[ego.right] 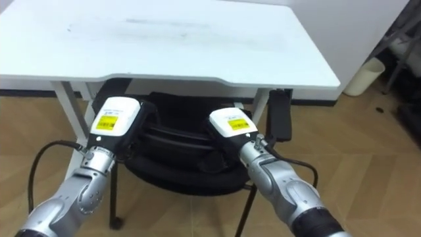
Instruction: Push chair
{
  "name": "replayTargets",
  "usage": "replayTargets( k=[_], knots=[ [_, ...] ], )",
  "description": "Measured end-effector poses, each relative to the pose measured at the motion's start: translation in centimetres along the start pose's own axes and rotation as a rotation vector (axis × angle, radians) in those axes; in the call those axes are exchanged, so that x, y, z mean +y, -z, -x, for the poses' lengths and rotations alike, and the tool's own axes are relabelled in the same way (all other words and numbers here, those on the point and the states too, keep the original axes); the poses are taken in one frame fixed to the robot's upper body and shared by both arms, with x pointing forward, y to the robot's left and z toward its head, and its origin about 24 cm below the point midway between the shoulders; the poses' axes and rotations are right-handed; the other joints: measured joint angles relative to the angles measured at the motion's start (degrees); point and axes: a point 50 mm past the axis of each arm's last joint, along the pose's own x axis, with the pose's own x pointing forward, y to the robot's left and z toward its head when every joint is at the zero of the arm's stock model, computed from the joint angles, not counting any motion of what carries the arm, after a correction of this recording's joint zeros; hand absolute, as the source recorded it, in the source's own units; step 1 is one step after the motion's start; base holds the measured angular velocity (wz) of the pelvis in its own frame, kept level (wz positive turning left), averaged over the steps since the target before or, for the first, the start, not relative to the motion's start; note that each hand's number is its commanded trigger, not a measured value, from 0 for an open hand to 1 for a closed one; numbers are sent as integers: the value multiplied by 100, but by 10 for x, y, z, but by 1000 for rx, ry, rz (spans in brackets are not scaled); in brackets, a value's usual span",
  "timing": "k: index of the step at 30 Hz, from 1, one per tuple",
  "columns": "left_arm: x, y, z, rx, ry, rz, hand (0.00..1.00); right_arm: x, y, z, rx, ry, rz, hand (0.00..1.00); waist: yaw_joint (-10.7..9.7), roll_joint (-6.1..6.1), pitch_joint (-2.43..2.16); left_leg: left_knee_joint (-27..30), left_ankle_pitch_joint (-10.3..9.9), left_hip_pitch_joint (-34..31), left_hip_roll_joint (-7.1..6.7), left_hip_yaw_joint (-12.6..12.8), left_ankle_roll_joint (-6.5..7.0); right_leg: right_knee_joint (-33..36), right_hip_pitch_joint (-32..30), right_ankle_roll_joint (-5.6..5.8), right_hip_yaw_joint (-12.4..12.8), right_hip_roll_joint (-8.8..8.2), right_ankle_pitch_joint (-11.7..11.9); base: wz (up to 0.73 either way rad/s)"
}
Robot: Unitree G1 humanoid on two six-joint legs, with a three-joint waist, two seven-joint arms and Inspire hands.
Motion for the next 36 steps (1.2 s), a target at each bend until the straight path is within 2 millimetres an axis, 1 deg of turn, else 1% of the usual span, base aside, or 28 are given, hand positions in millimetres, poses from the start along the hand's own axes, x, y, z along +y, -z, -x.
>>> replayTargets(
  k=[1,3,5,6,7,8,9,10,11,12,13,14,15,16,17,19,20,22,23,26,30,31,32,33,34,35,36],
  knots=[
    [0,0,0,1,-1,-1,100,-1,0,0,-1,2,5,100,1,11,14,-18,11,60,-38,3,-13,-6,64,3,0,-25,-11,6],
    [2,0,0,3,-9,-3,100,-3,-1,0,-4,10,9,100,-14,-19,36,-19,-30,113,-125,1,28,29,85,15,-5,-121,-88,8],
    [4,0,-1,-1,-7,-6,100,-3,-1,-1,-5,13,9,100,1,-104,98,15,-123,264,-265,12,111,237,165,84,-22,-309,-267,10],
    [4,0,-1,-2,-6,-7,100,-4,-1,-1,-4,13,9,100,-1,-127,105,35,-173,293,-294,15,127,307,166,128,-19,-357,-323,4],
    [6,0,-3,-6,-7,-11,100,-5,0,-1,-2,18,7,100,64,-148,143,74,-259,339,-352,30,164,424,168,177,12,-440,-400,-12],
    [7,-1,-4,-8,-10,-7,100,-6,0,-1,-3,21,9,100,137,-154,158,99,-361,371,-365,54,203,506,171,240,84,-492,-437,-16],
    [7,-1,-4,-8,-12,-5,100,-6,0,-1,-4,23,9,100,156,-155,159,123,-400,386,-367,90,224,545,173,243,99,-520,-438,-20],
    [7,-1,-4,-9,-14,-3,100,-6,1,-2,-6,28,7,100,203,-152,179,125,-461,475,-403,173,273,660,183,200,151,-582,-409,-19],
    [8,0,-4,-8,-18,-1,100,-7,1,-2,-9,36,9,100,258,-122,225,121,-516,571,-441,219,315,721,204,160,238,-623,-384,-22],
    [8,0,-4,-7,-20,0,100,-8,1,-3,-11,39,10,100,293,-107,241,105,-540,623,-443,279,335,702,232,152,252,-630,-379,-39],
    [10,2,-5,-3,-29,1,100,-11,-1,-5,-17,45,15,100,404,-89,260,82,-574,688,-446,405,362,636,235,136,381,-602,-369,-48],
    [13,4,-6,1,-42,2,100,-15,-2,-7,-23,55,21,100,486,-81,266,75,-605,694,-442,503,386,483,242,108,493,-562,-343,-47],
    [14,4,-7,4,-49,3,100,-16,-3,-9,-25,59,23,100,514,-64,270,70,-608,682,-432,518,388,395,249,116,524,-544,-295,-30],
    [17,5,-6,-5,-60,0,100,-20,-3,-8,-37,68,31,100,535,-37,276,34,-608,656,-403,542,392,188,270,127,551,-463,-183,-21],
    [18,7,-5,-9,-72,-2,100,-21,-4,-8,-45,73,31,100,563,-8,297,-9,-603,658,-360,582,397,-3,314,125,567,-390,-64,-19],
    [17,7,-4,-5,-78,-1,100,-20,-5,-8,-46,73,29,100,565,27,302,-20,-596,644,-315,589,396,-249,391,109,584,-261,92,-13],
    [17,7,-5,0,-82,1,100,-21,-5,-9,-44,73,29,100,564,44,309,-24,-593,640,-307,587,398,-311,419,108,580,-250,130,-5],
    [16,6,-5,6,-86,2,100,-22,-5,-10,-41,73,33,100,563,90,291,-55,-588,605,-296,581,403,-446,439,108,579,-197,226,0],
    [16,6,-5,6,-90,2,100,-22,-5,-10,-42,75,33,100,563,92,287,-71,-571,597,-289,582,403,-516,452,105,580,-177,263,0],
    [16,7,-5,9,-95,2,100,-22,-5,-10,-45,75,34,100,561,91,279,-98,-526,618,-284,587,395,-534,450,100,574,-169,274,0],
    [15,7,-5,13,-94,3,100,-22,-5,-10,-44,74,35,100,530,98,263,-98,-521,617,-281,578,391,-540,455,100,573,-165,274,1],
    [15,7,-5,14,-93,3,93,-22,-5,-10,-44,73,35,9,513,98,262,-97,-521,617,-286,566,392,-550,467,100,565,-166,274,5],
    [15,7,-5,14,-91,3,82,-22,-5,-10,-43,73,35,0,502,95,256,-98,-520,616,-289,560,393,-557,472,100,561,-167,274,7],
    [15,7,-4,14,-87,3,30,-21,-5,-10,-43,69,35,0,478,87,236,-100,-518,610,-297,540,397,-570,480,101,552,-169,274,10],
    [14,7,-4,14,-83,2,0,-21,-5,-10,-42,65,34,0,444,87,229,-99,-516,618,-304,508,400,-607,520,111,532,-166,280,11],
    [14,7,-4,17,-77,2,0,-20,-5,-10,-41,60,34,0,431,85,206,-101,-514,626,-306,507,403,-615,530,114,529,-166,282,7],
    [13,7,-4,18,-74,2,0,-20,-5,-10,-41,57,34,0,427,83,199,-102,-514,631,-306,509,403,-616,535,115,530,-167,283,0]
  ],
)
